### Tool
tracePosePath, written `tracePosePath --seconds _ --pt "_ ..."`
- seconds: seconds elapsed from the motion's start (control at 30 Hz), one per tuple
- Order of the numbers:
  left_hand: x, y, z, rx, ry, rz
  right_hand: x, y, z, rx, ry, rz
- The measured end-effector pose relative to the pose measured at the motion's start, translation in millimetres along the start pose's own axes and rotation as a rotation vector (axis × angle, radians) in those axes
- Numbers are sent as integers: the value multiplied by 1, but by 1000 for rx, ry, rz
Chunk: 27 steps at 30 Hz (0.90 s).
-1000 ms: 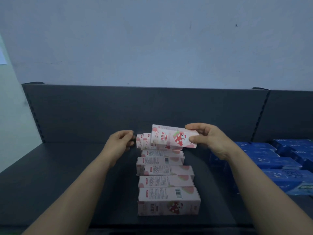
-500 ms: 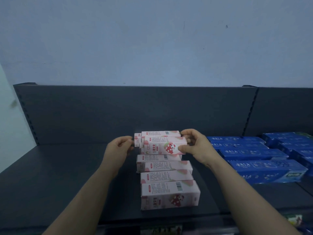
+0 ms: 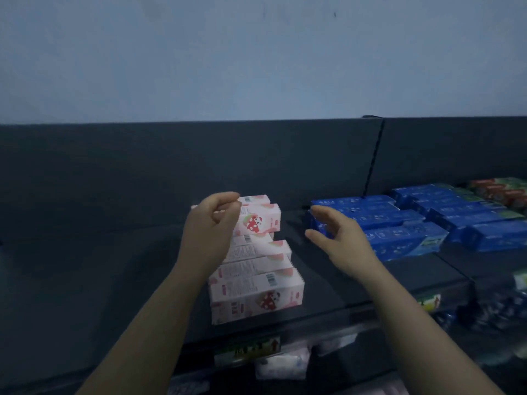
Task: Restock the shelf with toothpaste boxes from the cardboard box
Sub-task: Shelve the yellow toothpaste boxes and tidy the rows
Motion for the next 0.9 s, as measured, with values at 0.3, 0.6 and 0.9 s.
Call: tracePosePath --seconds 0.3,0.6,0.9 --pt "-73 -161 45 -68 -150 -366 -103 122 27 -271 -74 73" --pt "-225 -380 75 45 -163 -787 -279 301 101 -468 -383 207" --pt "-400 -567 85 95 -190 -1101 -482 449 168 -559 -742 347"
Point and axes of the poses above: each hand's wrist, its own x-axis towards the middle knuckle, its own y-axis out of the back of the hand, z = x × y, the point moved 9 cm from there along x, towards the middle knuckle, and after that the axes turned 12 degrees about y, right-handed, at the moved point
